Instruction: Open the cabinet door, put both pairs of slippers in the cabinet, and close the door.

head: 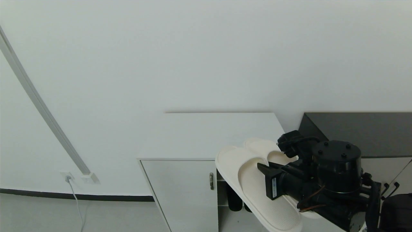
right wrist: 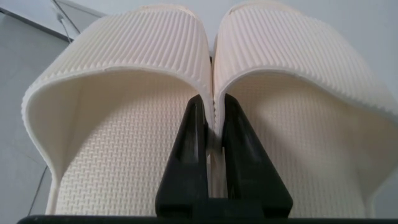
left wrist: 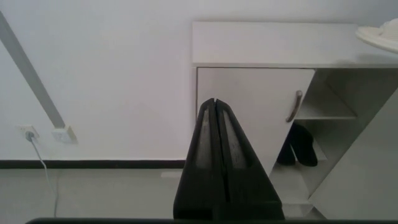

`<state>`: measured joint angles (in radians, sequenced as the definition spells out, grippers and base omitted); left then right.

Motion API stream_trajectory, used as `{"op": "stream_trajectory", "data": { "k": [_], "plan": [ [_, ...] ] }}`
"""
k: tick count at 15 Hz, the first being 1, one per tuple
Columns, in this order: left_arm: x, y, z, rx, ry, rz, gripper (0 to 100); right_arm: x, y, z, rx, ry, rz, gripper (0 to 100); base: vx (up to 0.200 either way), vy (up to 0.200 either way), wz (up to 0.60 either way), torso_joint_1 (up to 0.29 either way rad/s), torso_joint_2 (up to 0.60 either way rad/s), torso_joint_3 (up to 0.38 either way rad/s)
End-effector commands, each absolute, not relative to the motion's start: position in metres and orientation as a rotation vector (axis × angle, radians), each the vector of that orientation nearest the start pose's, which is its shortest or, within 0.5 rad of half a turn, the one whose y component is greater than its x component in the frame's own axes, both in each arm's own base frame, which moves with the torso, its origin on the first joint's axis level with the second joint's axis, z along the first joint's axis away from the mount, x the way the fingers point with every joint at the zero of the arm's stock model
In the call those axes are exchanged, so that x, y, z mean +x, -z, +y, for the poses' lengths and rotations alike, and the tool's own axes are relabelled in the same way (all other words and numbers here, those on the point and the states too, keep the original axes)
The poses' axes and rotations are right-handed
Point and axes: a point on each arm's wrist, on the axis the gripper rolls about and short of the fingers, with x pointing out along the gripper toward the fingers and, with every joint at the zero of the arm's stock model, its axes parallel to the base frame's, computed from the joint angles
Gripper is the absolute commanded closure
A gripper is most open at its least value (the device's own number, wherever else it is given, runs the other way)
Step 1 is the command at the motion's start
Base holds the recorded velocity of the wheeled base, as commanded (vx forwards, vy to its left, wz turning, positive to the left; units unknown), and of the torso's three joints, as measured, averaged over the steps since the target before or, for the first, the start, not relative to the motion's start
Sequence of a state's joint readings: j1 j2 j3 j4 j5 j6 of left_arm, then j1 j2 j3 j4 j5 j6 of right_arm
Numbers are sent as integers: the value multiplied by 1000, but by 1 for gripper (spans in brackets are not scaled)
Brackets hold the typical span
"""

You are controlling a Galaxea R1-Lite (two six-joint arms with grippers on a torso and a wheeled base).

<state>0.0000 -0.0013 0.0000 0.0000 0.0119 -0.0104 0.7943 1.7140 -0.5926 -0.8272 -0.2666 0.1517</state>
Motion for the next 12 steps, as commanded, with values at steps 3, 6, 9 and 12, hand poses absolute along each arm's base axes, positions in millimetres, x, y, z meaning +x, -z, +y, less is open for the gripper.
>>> {"op": "stream_trajectory", "data": {
  "k": [3, 6, 9, 12],
  "plan": [
    [-23, -75, 0, -11, -12, 0, 100, 203, -143, 199, -4, -504, 296, 100, 0, 0, 0, 0, 0, 0],
    [-23, -75, 0, -11, -12, 0, 100, 203, -143, 199, -3, -504, 294, 100, 0, 0, 0, 0, 0, 0],
    [-23, -75, 0, -12, -12, 0, 100, 203, -142, 199, -4, -504, 297, 100, 0, 0, 0, 0, 0, 0],
    [-23, -75, 0, -12, -12, 0, 100, 203, -142, 199, -4, -504, 297, 100, 0, 0, 0, 0, 0, 0]
  ]
}}
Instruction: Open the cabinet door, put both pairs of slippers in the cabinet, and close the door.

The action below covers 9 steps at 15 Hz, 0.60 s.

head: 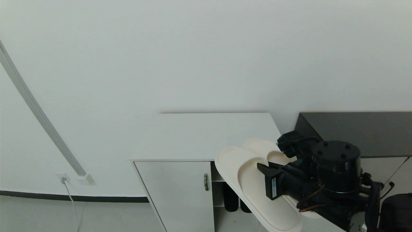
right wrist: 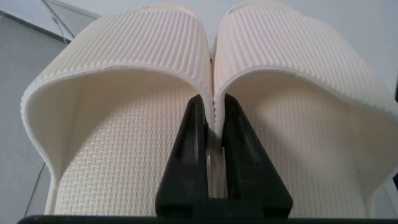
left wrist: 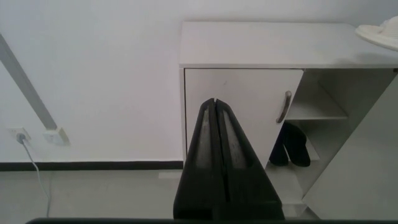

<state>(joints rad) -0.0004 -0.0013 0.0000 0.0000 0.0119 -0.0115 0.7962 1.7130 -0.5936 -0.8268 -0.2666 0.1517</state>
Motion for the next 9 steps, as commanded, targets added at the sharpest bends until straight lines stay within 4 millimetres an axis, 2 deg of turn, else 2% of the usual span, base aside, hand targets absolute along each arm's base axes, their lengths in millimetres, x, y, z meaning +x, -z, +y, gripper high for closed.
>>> {"op": "stream_trajectory", "data": {
  "k": [1, 2, 9],
  "plan": [
    [-23, -75, 0, -12, -12, 0, 100, 203, -142, 199, -5, -504, 298, 100, 0, 0, 0, 0, 0, 0],
    [-23, -75, 0, -11, -12, 0, 100, 203, -142, 199, -5, -504, 298, 100, 0, 0, 0, 0, 0, 0],
    [-23, -75, 0, -11, -12, 0, 100, 203, -142, 199, -4, -503, 299, 100, -200, 0, 0, -2, 5, 2]
  ]
}}
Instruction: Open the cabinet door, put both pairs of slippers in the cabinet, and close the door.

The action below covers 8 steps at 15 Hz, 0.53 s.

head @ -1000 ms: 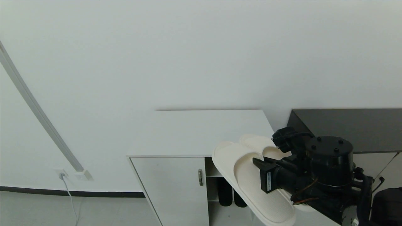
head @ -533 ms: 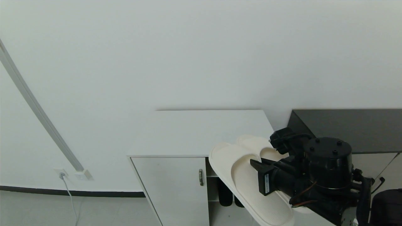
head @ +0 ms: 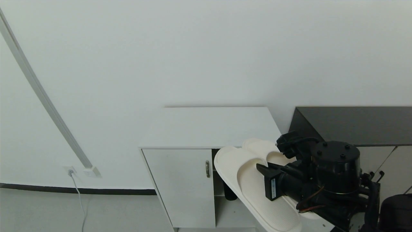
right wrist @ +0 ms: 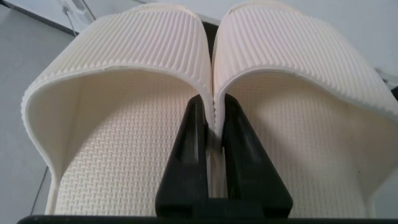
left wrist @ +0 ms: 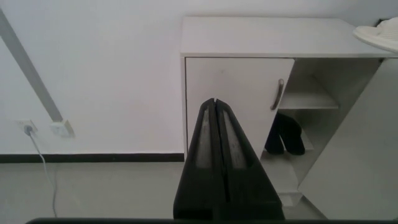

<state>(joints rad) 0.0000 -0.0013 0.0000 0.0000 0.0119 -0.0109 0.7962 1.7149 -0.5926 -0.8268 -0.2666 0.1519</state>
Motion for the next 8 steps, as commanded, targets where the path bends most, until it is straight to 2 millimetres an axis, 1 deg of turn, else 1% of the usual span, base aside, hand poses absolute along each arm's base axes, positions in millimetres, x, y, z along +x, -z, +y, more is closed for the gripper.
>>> {"op": "stream_trajectory", "data": {
  "k": [1, 8],
  "plan": [
    [-23, -75, 0, -12, -12, 0, 100, 203, -142, 199, -4, -504, 296, 100, 0, 0, 0, 0, 0, 0],
    [-23, -75, 0, -12, -12, 0, 100, 202, -138, 196, -31, -501, 302, 100, 0, 0, 0, 0, 0, 0]
  ]
}}
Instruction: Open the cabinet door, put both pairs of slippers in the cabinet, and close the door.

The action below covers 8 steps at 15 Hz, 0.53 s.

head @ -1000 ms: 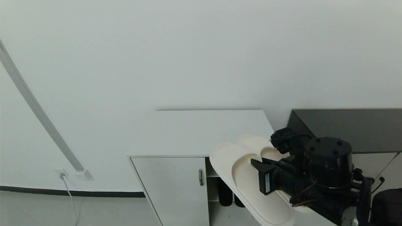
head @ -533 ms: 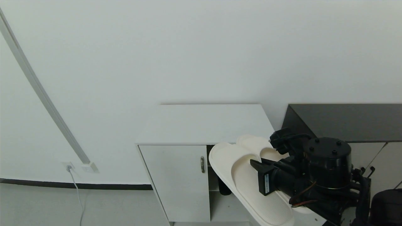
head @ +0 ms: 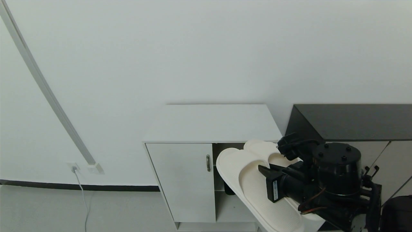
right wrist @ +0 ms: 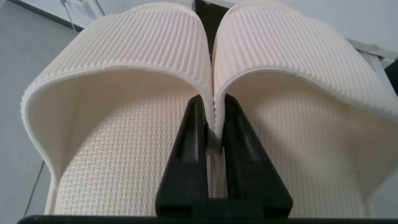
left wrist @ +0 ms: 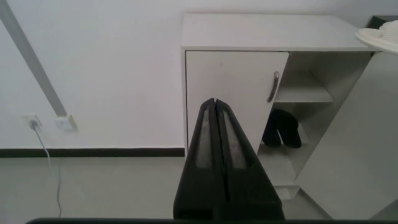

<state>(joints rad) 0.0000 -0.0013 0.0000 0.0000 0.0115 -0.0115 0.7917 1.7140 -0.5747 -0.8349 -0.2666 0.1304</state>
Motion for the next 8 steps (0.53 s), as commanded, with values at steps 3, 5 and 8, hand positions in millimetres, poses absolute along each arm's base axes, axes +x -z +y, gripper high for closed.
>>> {"op": "stream_trajectory", "data": {
  "k": [3, 5, 8],
  "plan": [
    [-23, -75, 0, -12, -12, 0, 100, 202, -138, 196, -35, -502, 301, 100, 0, 0, 0, 0, 0, 0],
    [-23, -75, 0, -12, -12, 0, 100, 202, -137, 197, -44, -504, 304, 100, 0, 0, 0, 0, 0, 0],
    [-23, -75, 0, -12, -12, 0, 100, 202, -137, 197, -45, -504, 303, 100, 0, 0, 0, -22, 27, 30]
  ]
}}
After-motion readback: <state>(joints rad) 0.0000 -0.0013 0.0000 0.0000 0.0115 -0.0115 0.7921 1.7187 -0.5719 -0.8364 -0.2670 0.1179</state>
